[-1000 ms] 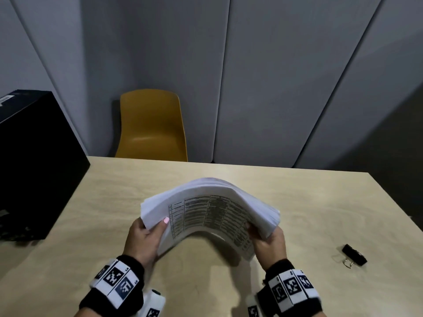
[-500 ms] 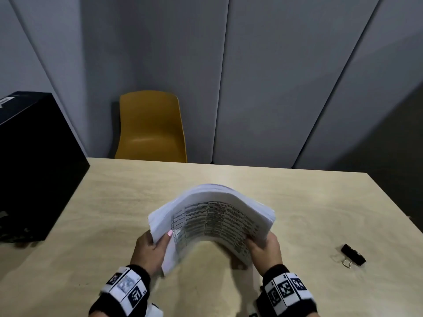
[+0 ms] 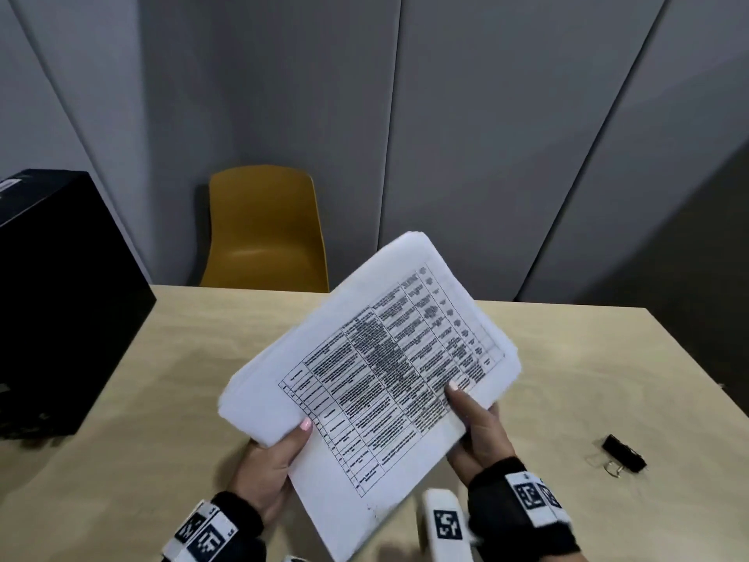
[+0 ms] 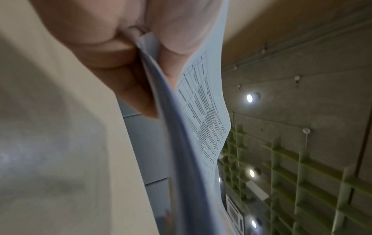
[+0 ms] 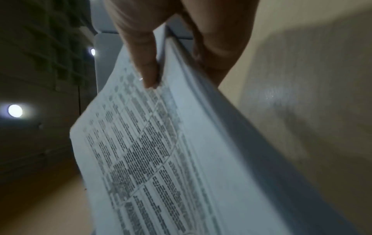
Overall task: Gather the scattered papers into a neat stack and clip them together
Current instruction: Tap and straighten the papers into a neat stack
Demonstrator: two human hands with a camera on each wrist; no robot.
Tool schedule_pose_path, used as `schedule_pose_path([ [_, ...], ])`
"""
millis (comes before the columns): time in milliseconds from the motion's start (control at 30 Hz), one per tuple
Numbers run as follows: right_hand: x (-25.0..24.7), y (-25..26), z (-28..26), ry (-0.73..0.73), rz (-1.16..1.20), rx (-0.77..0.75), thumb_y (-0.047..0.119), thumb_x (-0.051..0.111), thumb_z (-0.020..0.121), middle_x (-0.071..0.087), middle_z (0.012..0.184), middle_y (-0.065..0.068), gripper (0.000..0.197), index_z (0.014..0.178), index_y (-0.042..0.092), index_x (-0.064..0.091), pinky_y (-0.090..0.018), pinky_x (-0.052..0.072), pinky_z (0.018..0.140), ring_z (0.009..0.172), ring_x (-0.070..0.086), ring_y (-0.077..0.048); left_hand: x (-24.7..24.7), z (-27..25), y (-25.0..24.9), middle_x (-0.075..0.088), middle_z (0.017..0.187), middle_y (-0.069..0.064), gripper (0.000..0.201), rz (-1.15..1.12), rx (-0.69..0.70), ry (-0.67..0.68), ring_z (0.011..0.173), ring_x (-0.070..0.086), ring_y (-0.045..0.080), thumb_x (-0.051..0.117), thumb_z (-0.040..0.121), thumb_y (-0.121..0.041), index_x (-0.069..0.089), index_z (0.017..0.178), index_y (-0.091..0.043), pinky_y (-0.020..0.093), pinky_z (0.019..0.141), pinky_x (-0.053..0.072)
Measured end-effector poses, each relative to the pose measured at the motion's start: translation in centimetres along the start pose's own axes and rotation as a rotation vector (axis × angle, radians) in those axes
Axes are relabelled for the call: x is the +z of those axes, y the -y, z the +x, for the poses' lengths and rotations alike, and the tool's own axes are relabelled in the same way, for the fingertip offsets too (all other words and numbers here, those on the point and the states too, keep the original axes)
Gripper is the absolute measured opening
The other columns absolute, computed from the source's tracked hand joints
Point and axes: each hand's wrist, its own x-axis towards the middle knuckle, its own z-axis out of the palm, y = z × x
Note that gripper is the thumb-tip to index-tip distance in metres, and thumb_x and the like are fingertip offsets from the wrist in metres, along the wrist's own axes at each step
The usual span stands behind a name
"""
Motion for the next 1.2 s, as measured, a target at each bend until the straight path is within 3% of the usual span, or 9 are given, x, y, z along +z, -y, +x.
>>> schedule_pose_path([
  [133, 1.1, 0.9, -0.9, 0.2, -0.128, 0.062, -0.004, 0.062, 0.073, 0.072, 0.074, -0.015, 0.021, 0.094, -0.002, 0.06, -0.047, 0.059, 0.061, 0.065, 0.07, -0.029, 0.3, -0.4, -0.2, 0.076, 0.087, 0.008, 0.025, -0.033, -0.027, 0.053, 0.073, 0.073, 0.018, 0.045, 0.088, 0.009, 0.062, 0.099, -0.005, 0.03, 0.059, 0.059],
  [267, 1.6, 2.9, -1.0, 0.229, -0.288, -0.131, 0.002, 0.077, 0.06, 0.067, 0.058, -0.006, 0.033, 0.087, 0.0, 0.057, -0.03, 0.056, 0.05, 0.053, 0.066, -0.017, -2.2, 1.0, -2.5, 0.073, 0.095, 0.013, 0.032, -0.066, -0.004, 0.059, 0.07, 0.072, 0.022, 0.055, 0.074, 0.005, 0.06, 0.104, -0.002, 0.029, 0.058, 0.058],
  [333, 1.5, 3.9, -1.1, 0.216, -0.401, -0.155, -0.002, 0.073, 0.062, 0.062, 0.056, -0.006, 0.027, 0.081, 0.001, 0.055, -0.025, 0.053, 0.048, 0.049, 0.061, -0.014, -3.6, 1.8, -4.5, 0.075, 0.09, 0.012, 0.064, -0.006, 0.011, 0.197, 0.069, 0.07, 0.02, 0.081, 0.054, -0.018, 0.058, 0.112, -0.006, 0.025, 0.059, 0.057],
  [467, 2.1, 3.8, -1.2, 0.287, -0.671, -0.207, -0.008, 0.064, 0.076, 0.061, 0.064, -0.006, 0.016, 0.073, 0.007, 0.061, -0.042, 0.052, 0.068, 0.061, 0.06, -0.018, -2.1, 2.0, -6.2, 0.076, 0.092, 0.004, 0.097, 0.42, 0.059, 0.363, 0.081, 0.072, 0.017, 0.092, 0.024, -0.046, 0.058, 0.11, -0.016, 0.024, 0.064, 0.057],
  [567, 2.8, 2.4, -1.4, 0.282, -0.792, -0.244, -0.004, 0.063, 0.08, 0.069, 0.071, -0.004, 0.019, 0.07, 0.011, 0.067, -0.051, 0.052, 0.081, 0.075, 0.063, -0.028, 0.3, 1.7, -5.5, 0.074, 0.08, -0.021, 0.062, 0.642, 0.252, 0.234, 0.083, 0.07, 0.004, 0.086, 0.038, -0.055, 0.064, 0.089, -0.026, 0.022, 0.071, 0.056],
  [633, 3.0, 2.1, -1.3, 0.252, -0.789, -0.307, -0.002, 0.061, 0.082, 0.072, 0.073, -0.003, 0.018, 0.074, 0.012, 0.068, -0.049, 0.055, 0.08, 0.076, 0.066, -0.025, 1.5, 1.6, -5.1, 0.07, 0.07, -0.03, 0.011, 0.678, 0.33, 0.17, 0.077, 0.067, -0.007, 0.076, 0.072, -0.032, 0.066, 0.076, -0.032, 0.026, 0.076, 0.053],
  [767, 2.8, 2.0, -1.4, 0.251, -0.762, -0.419, -0.003, 0.062, 0.082, 0.075, 0.074, 0.007, 0.021, 0.081, 0.018, 0.067, -0.032, 0.058, 0.072, 0.075, 0.069, -0.011, 2.5, 1.5, -5.3, 0.07, 0.074, -0.032, 0.025, 0.673, 0.436, 0.206, 0.077, 0.066, -0.011, 0.069, 0.069, -0.024, 0.072, 0.075, -0.047, 0.009, 0.068, 0.05],
  [967, 1.4, 2.2, -1.1, 0.218, -0.758, -0.501, -0.004, 0.072, 0.073, 0.074, 0.08, 0.011, 0.031, 0.091, 0.016, 0.059, -0.02, 0.055, 0.065, 0.074, 0.068, -0.005, 0.7, 2.3, -5.4, 0.068, 0.106, -0.018, 0.068, 0.559, 0.592, 0.184, 0.098, 0.062, -0.005, 0.082, 0.052, -0.033, 0.055, 0.113, -0.021, 0.008, 0.082, 0.048],
  [1200, 2.6, 1.0, -1.4, 0.22, -0.736, -0.554, -0.01, 0.057, 0.083, 0.072, 0.07, 0.013, 0.026, 0.083, 0.016, 0.061, -0.018, 0.053, 0.061, 0.066, 0.064, 0.0, 2.7, 2.0, -4.4, 0.068, 0.083, -0.034, 0.017, 0.6, 0.607, 0.053, 0.085, 0.062, -0.015, 0.059, 0.087, -0.016, 0.06, 0.096, -0.03, 0.001, 0.071, 0.044],
])
